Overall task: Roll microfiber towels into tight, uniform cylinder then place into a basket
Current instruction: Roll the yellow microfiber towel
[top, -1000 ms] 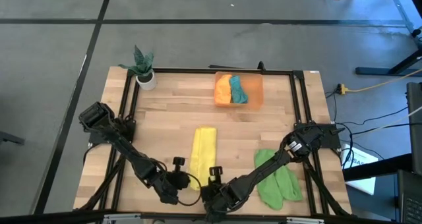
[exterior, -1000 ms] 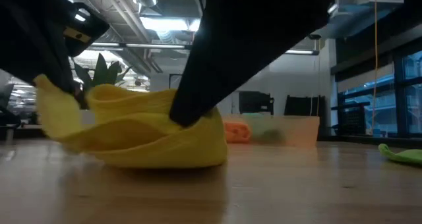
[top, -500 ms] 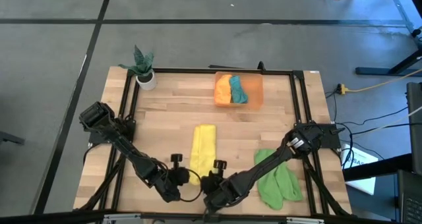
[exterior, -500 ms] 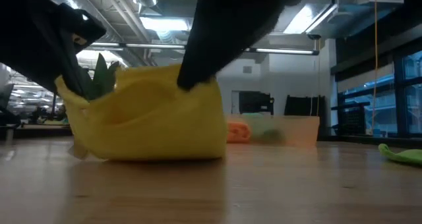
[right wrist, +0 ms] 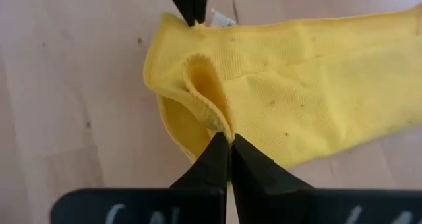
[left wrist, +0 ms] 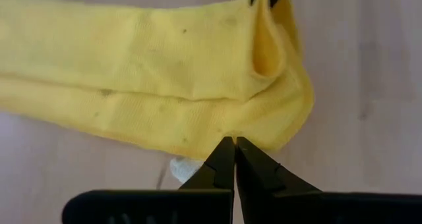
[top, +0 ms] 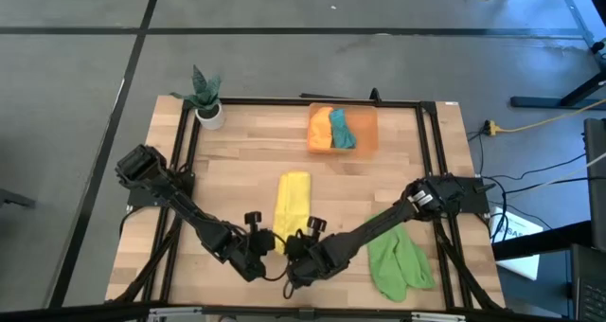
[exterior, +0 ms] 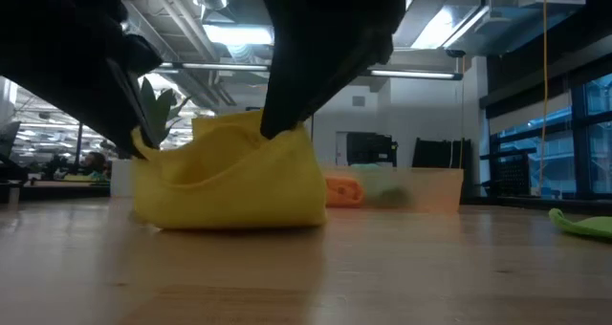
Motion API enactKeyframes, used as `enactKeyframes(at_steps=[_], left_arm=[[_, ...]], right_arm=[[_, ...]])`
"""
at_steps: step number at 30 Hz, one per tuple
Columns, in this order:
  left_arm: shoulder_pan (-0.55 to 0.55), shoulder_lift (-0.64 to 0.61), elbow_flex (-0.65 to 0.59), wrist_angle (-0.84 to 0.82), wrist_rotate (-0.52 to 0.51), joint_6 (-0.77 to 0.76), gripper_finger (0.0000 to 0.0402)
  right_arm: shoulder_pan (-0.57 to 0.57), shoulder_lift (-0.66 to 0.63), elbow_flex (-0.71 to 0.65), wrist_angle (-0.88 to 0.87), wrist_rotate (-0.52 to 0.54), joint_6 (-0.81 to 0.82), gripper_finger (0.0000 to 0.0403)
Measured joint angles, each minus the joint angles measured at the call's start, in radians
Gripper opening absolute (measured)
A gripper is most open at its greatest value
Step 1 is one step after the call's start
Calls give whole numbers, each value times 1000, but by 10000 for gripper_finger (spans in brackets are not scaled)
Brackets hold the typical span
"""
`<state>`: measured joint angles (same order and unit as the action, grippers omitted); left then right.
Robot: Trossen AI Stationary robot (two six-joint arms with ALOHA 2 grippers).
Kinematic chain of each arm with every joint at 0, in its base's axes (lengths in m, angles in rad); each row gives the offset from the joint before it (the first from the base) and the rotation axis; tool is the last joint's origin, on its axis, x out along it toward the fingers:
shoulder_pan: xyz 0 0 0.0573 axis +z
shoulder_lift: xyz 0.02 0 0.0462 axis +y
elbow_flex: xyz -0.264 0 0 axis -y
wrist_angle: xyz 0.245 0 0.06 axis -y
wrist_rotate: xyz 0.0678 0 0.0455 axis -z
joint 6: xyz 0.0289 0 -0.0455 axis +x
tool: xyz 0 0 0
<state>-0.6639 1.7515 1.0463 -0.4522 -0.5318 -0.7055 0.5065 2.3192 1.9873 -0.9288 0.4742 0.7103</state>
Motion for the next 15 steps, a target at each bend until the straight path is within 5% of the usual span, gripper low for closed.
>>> enactKeyframes(at_steps=[15], left_arm=[[64, 0, -1, -66, -12, -21, 0]], right_arm=[[-72, -1, -18, -160, 43, 122, 10]])
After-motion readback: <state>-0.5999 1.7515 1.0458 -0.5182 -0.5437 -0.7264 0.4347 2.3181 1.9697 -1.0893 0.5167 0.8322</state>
